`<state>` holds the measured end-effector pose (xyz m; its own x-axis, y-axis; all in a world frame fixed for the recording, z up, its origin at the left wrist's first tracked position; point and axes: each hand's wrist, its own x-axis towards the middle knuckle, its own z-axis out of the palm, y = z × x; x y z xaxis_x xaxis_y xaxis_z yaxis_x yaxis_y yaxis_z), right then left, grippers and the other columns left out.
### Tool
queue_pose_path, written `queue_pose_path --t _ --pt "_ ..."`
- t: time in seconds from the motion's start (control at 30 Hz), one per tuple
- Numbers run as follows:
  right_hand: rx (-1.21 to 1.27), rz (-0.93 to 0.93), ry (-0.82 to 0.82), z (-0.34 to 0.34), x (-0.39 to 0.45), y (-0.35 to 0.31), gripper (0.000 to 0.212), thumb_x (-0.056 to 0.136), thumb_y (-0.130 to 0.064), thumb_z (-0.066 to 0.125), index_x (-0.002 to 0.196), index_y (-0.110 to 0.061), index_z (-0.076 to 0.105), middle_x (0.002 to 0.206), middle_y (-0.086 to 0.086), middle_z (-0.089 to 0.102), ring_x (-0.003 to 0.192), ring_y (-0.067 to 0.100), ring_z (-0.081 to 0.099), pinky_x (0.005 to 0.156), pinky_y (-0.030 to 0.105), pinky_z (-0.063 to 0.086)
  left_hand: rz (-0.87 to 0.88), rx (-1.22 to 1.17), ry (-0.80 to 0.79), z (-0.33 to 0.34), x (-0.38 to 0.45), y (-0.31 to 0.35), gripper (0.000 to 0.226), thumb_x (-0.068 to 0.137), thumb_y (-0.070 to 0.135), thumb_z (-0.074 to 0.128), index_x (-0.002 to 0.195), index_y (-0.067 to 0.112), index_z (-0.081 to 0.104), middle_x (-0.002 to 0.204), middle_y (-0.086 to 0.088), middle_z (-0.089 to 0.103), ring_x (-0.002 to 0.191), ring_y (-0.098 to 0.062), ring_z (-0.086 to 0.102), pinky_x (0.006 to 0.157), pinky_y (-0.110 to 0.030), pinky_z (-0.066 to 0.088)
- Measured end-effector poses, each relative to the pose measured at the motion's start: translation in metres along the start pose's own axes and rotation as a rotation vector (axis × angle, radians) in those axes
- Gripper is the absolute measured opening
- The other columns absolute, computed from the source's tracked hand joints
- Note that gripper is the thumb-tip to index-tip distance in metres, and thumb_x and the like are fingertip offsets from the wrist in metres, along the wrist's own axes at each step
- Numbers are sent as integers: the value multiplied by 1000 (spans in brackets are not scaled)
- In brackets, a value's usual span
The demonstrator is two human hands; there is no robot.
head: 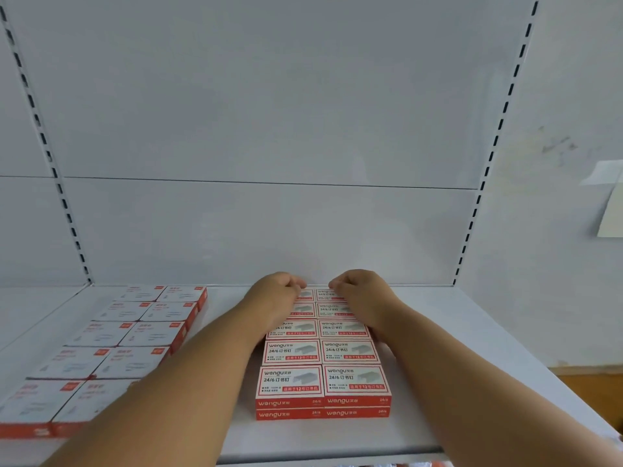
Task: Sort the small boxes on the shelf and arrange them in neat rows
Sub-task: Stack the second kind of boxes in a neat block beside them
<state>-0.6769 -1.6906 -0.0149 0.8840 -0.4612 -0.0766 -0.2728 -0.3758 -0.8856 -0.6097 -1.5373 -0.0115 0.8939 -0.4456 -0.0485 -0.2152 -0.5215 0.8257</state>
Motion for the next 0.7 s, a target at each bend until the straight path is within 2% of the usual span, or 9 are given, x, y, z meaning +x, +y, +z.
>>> queue_pose_path --t 0.07,0.17,0.47,0.7 --pt "-109 -61 25 2 2 1 14 90 -28 57 87 -24 70 84 -5 73 78 15 72 75 35 60 13 45 17 3 2 -1 23 102 26 45 116 28 64 104 8 67 83 -9 67 61 -21 48" --pt "-140 -97 60 4 6 3 12 88 -29 60 84 -25 71 80 -8 73 76 14 70 74 33 60 27 56 37 4 5 -3 23 101 24 48 116 28 66 107 7 67 84 -8 66 64 -20 48" --pt "-168 -138 57 3 9 6 12 87 -30 59 84 -25 70 79 -8 72 74 12 70 73 34 60 29 9 31 2 8 -8 21 99 26 53 114 30 67 96 12 69 78 -7 69 59 -19 49" --pt "-184 -140 66 4 9 5 11 89 -30 62 84 -25 70 79 -7 72 72 12 71 69 31 60 30 11 22 1 7 -7 20 98 25 53 112 30 67 98 9 70 79 -10 70 62 -22 51"
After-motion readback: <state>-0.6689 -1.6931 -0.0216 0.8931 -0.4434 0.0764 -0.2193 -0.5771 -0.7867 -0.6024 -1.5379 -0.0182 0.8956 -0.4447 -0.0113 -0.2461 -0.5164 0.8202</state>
